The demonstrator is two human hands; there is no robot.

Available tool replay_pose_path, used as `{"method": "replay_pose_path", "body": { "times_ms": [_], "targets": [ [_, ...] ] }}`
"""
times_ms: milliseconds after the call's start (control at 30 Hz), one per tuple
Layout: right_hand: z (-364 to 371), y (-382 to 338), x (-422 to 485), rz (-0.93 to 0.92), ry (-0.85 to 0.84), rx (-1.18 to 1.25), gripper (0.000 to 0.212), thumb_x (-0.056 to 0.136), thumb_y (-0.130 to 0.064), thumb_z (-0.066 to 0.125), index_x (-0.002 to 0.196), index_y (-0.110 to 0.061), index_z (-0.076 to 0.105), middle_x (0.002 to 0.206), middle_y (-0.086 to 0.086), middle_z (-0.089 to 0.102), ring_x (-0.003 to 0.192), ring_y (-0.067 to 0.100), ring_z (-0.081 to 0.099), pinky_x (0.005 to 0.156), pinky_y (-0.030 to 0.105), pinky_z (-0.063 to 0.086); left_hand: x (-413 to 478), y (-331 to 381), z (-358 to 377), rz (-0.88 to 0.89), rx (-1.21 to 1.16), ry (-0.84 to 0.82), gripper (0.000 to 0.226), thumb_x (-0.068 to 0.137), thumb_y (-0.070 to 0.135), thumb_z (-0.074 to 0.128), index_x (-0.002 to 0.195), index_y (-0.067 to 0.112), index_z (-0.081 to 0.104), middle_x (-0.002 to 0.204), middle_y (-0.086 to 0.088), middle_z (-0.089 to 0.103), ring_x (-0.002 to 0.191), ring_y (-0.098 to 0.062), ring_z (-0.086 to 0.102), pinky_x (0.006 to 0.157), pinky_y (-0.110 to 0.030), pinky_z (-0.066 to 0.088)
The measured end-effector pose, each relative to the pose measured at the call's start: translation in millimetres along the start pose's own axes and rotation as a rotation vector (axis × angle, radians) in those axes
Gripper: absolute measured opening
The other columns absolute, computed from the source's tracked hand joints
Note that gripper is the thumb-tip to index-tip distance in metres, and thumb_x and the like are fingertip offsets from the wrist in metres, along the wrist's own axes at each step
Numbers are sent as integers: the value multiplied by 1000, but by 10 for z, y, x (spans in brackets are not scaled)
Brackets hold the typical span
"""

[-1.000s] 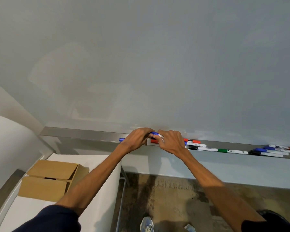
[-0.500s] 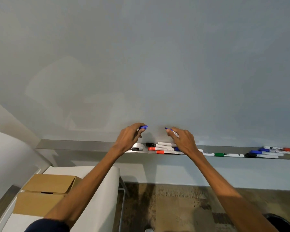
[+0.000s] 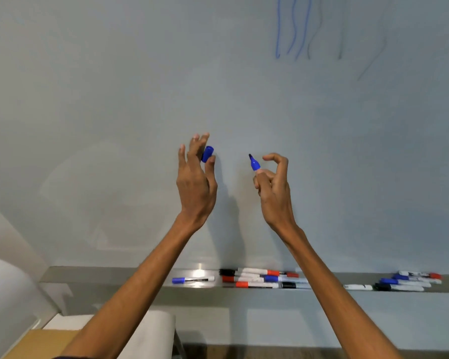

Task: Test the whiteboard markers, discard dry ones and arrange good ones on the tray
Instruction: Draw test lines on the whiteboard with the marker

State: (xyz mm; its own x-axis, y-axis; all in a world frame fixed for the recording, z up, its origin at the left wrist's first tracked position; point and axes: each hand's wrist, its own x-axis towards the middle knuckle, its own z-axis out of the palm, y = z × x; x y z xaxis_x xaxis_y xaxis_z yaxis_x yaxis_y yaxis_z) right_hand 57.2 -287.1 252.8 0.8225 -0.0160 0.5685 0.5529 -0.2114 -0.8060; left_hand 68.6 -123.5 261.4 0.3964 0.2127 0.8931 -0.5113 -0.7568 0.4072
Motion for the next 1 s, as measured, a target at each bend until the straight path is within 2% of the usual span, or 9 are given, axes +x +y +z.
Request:
{"method": "replay_pose_path", "body": {
  "times_ms": [67, 133, 300, 433, 567, 667, 733, 867, 1000],
  "targets": [
    [-3, -196, 177, -76, -9, 16, 24, 105, -23, 41, 126, -34, 35, 77, 10, 52, 54, 14, 39, 53, 34, 39, 311, 27, 36, 77, 48, 58, 42, 106, 25, 36, 137, -1, 48, 142, -7, 53, 138, -19, 43, 120, -42, 24],
    [2, -341, 352, -148, -20, -2, 24, 106, -23, 40, 125, -38, 42, 84, 3, 53, 55, 11, 41, 53, 28, 40, 598, 47, 65, 131, 70, 117, 41, 107, 23, 36, 136, -2, 51, 142, -9, 53, 138, -22, 42, 121, -44, 23],
    [5, -742, 693, -191, -5, 122, 34, 103, -11, 40, 98, -32, 67, 89, 1, 59, 58, 15, 47, 54, 29, 43, 1226, 130, 118, 233, 145, 224, 40, 107, 21, 36, 134, -2, 52, 142, -14, 52, 138, -25, 43, 121, -44, 22],
    [-64, -1118, 967, -205, -41, 343, 34, 90, -9, 38, 105, -22, 65, 85, 1, 64, 66, 20, 57, 50, 25, 45, 1677, 201, 150, 289, 180, 290, 40, 106, 19, 37, 134, -6, 51, 144, -17, 50, 138, -28, 42, 119, -49, 24],
    [-125, -1446, 1234, -289, -38, 334, 41, 80, -5, 49, 113, -26, 57, 95, 4, 68, 58, 23, 63, 47, 28, 47, 2077, 262, 172, 369, 199, 301, 41, 104, 13, 42, 141, -6, 41, 148, -20, 43, 141, -31, 37, 119, -52, 21],
    [-93, -1665, 1451, -355, -11, 351, 49, 78, -20, 78, 117, -20, 50, 99, 12, 66, 56, 20, 63, 47, 21, 47, 2233, 349, 180, 376, 199, 270, 44, 107, 16, 30, 145, -5, 33, 152, -21, 36, 143, -32, 30, 120, -50, 18],
    [-43, -1779, 1582, -393, 23, 348, 60, 73, -38, 83, 118, -20, 47, 95, 13, 61, 55, 17, 60, 48, 20, 48, 2245, 402, 196, 356, 209, 250, 49, 108, 22, 14, 147, -4, 31, 154, -22, 31, 145, -33, 26, 121, -47, 14],
    [28, -1923, 1753, -432, 184, 330, 49, 83, -60, 58, 107, -17, 57, 85, 0, 59, 59, 13, 57, 44, 27, 47, 2225, 393, 222, 336, 227, 241, 47, 107, 17, 26, 150, -2, 25, 158, -20, 24, 148, -30, 18, 123, -41, 9],
    [12, -1962, 1893, -440, 316, 330, 52, 96, -55, 32, 97, -16, 68, 76, 1, 61, 45, 16, 51, 42, 25, 42, 2204, 421, 219, 303, 233, 230, 50, 106, 21, 25, 151, 0, 23, 160, -17, 21, 149, -27, 16, 123, -39, 9]
  ]
}}
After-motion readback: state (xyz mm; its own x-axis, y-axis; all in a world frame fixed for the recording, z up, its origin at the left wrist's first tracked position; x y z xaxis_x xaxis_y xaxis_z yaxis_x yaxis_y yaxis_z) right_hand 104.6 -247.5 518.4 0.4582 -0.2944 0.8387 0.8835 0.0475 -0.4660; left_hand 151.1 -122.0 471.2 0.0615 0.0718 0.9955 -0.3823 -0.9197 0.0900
